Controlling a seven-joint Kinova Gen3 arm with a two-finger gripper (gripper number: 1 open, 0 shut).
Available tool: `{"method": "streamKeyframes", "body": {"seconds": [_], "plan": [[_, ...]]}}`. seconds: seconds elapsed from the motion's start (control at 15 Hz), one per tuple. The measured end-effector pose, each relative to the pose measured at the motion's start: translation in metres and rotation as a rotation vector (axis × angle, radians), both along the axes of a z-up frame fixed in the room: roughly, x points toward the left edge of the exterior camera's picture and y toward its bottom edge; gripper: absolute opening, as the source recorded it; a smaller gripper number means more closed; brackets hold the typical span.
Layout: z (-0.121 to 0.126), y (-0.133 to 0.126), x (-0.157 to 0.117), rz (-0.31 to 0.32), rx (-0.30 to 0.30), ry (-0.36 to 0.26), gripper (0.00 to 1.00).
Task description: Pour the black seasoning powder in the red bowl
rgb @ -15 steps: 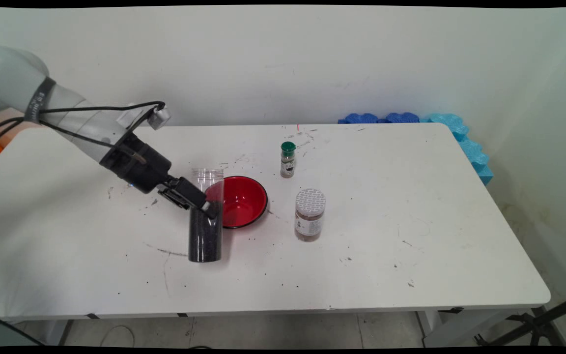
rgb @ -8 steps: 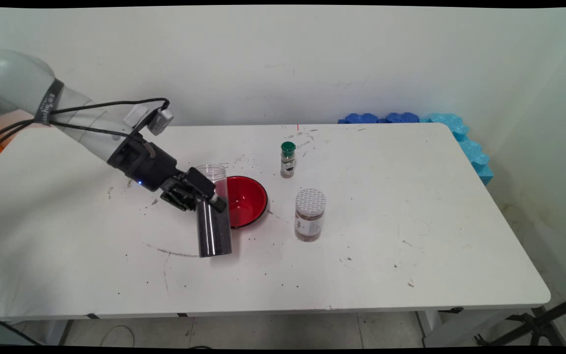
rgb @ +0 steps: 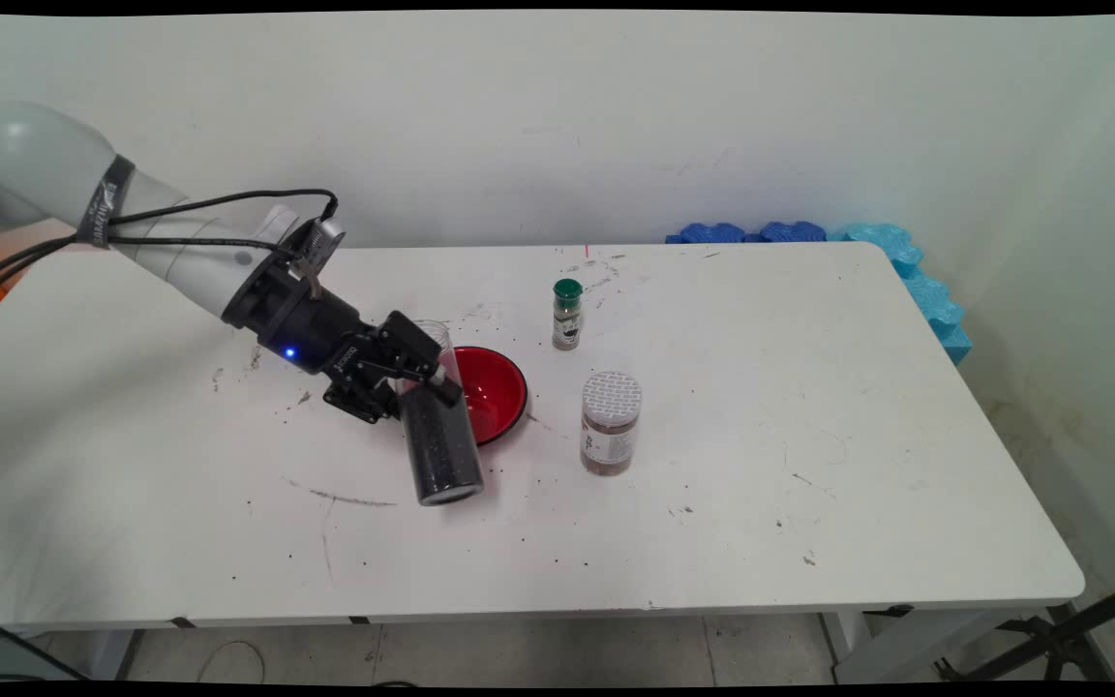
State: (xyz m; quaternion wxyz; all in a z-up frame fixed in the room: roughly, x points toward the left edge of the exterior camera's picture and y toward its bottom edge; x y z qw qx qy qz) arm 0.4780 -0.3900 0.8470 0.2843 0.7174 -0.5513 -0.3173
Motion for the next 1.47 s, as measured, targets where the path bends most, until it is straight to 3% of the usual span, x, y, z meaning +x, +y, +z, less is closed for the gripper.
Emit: {"method": "streamKeyframes", "body": {"seconds": [0.8,1.47], "plan": [[0.0033,-0.0048,-0.0053,0.203,0.209,0.128,0.00],[0.0037,-0.0081,-0.0075,0.297,0.306,0.201,0.00]]}}
